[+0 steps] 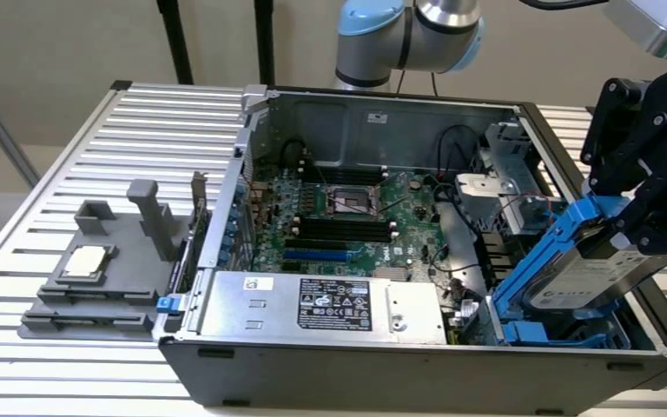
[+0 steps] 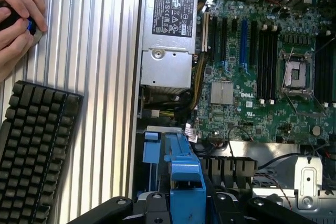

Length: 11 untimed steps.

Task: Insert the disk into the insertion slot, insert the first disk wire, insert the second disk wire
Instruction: 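Insert the disk into the insertion slot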

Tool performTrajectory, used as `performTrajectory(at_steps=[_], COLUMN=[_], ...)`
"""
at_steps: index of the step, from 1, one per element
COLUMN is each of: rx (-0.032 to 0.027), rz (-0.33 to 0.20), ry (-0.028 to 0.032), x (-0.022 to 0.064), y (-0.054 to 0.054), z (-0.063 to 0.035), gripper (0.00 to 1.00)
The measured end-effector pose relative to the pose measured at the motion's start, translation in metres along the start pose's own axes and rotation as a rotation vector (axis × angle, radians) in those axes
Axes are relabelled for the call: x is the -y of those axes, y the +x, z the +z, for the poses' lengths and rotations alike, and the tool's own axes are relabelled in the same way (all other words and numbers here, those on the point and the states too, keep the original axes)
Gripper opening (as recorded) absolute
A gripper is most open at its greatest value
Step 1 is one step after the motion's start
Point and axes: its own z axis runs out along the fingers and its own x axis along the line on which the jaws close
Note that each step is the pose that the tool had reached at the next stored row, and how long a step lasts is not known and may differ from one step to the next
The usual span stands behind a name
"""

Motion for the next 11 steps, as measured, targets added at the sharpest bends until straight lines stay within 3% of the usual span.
performTrajectory(at_steps=[11], rx=[0.0008], rz=[-0.001], ry=[-0.0001], x=[0.0000], y=[0.0019], z=[0.0021], gripper=[0.32])
